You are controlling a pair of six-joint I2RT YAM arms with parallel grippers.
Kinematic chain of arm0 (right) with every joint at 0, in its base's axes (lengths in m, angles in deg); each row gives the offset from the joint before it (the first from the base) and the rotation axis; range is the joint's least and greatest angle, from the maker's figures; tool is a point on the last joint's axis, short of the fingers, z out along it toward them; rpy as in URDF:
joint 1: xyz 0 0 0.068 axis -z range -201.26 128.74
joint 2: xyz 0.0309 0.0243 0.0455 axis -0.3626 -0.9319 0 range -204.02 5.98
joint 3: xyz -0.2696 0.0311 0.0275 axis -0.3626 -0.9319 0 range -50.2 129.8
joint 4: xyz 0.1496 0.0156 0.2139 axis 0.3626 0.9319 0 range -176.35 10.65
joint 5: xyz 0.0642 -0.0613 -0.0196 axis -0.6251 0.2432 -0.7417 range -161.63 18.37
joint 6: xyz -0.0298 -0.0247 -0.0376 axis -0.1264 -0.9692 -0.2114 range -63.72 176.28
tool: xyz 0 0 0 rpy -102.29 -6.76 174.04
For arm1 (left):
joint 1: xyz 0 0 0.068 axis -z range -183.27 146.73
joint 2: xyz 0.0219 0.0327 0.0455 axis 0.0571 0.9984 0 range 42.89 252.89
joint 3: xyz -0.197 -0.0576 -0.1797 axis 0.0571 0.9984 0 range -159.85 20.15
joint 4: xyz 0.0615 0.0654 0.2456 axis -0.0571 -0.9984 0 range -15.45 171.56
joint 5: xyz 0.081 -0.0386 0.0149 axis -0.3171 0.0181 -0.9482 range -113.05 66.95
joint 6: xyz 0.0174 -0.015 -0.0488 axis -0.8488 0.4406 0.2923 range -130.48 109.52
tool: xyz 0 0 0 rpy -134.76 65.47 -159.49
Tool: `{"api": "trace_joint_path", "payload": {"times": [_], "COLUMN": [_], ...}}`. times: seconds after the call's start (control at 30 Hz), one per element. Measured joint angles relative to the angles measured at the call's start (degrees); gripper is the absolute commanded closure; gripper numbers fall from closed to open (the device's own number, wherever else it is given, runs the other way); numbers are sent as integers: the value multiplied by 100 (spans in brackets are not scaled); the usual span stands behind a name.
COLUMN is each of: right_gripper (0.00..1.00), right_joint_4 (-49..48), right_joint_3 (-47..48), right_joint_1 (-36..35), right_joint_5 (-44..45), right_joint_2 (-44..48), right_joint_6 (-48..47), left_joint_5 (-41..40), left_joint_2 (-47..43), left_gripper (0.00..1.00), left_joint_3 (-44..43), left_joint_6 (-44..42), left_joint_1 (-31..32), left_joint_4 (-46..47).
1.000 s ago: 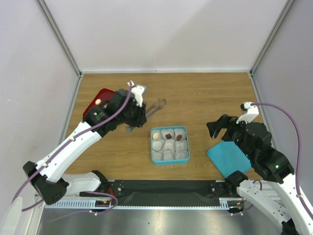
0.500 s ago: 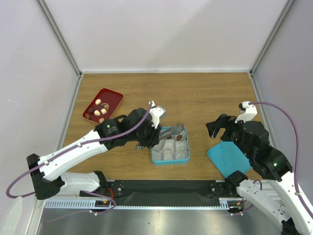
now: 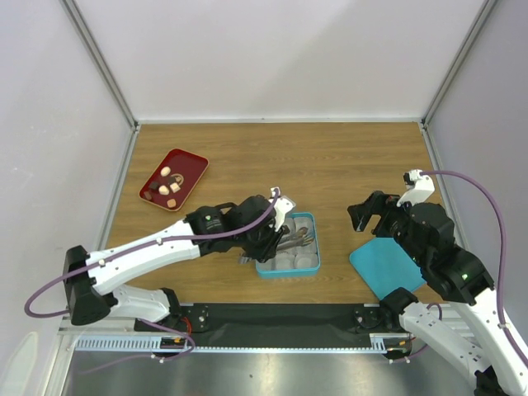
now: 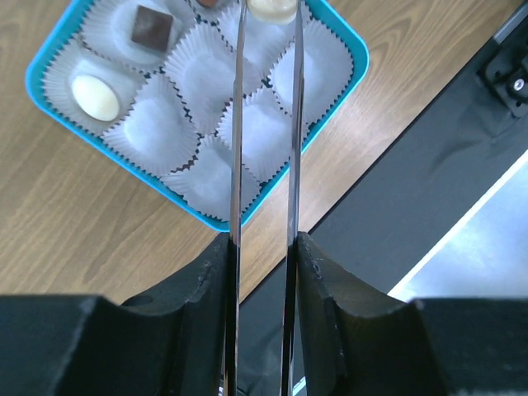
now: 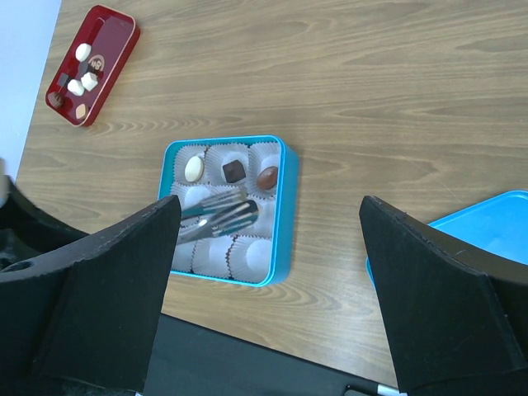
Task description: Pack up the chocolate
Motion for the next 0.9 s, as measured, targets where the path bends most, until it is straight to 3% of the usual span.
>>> {"api": "trace_joint_path", "payload": {"times": [0.33,0.9], "right_gripper": [5,5], "right_joint_4": [-4,-4], "right_joint_3": [0,0], "right_joint_1": [0,0], "right_joint_5": [-4,-2], "right_joint_2": [0,28], "right_joint_6": [24,24], "left_joint_5": [79,63], "left_joint_2": [542,570], "left_gripper": [60,53], "left_joint_3": [0,-48], "left_joint_6": [-13,-15], "left_joint_1": [7,7], "left_joint_4": [11,4]}}
